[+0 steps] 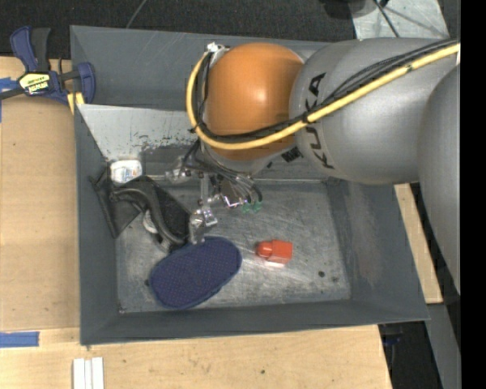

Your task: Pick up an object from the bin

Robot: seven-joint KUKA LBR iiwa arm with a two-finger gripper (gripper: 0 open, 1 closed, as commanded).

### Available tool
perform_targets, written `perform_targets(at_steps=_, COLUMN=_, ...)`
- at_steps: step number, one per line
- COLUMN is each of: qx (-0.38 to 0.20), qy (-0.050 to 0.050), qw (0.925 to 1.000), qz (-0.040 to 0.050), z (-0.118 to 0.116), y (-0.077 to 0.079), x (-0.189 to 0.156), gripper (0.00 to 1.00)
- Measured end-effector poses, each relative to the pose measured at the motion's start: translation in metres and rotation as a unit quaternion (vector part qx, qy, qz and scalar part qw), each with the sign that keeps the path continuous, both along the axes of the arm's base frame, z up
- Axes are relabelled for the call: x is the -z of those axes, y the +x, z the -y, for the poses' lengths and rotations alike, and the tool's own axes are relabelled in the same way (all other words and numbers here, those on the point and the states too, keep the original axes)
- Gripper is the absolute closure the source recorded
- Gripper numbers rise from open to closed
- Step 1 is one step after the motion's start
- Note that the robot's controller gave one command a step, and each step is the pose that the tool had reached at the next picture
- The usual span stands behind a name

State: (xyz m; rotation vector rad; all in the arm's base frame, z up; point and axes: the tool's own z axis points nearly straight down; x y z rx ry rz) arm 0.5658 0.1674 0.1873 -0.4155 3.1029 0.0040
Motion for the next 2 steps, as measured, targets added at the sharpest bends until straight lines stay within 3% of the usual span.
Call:
perform_targets(at_steps=1, qx=-0.098, qy=-0.001, qw=0.9952, qz=0.0074, z=0.006, y=0.002, x=0.07, gripper=0.0)
perform_targets(at_steps=2, qx=-0.251, qy=-0.004, qw=0.9679, qz=-0.0005, z=0.001, y=-0.006, x=0.057, gripper=0.0)
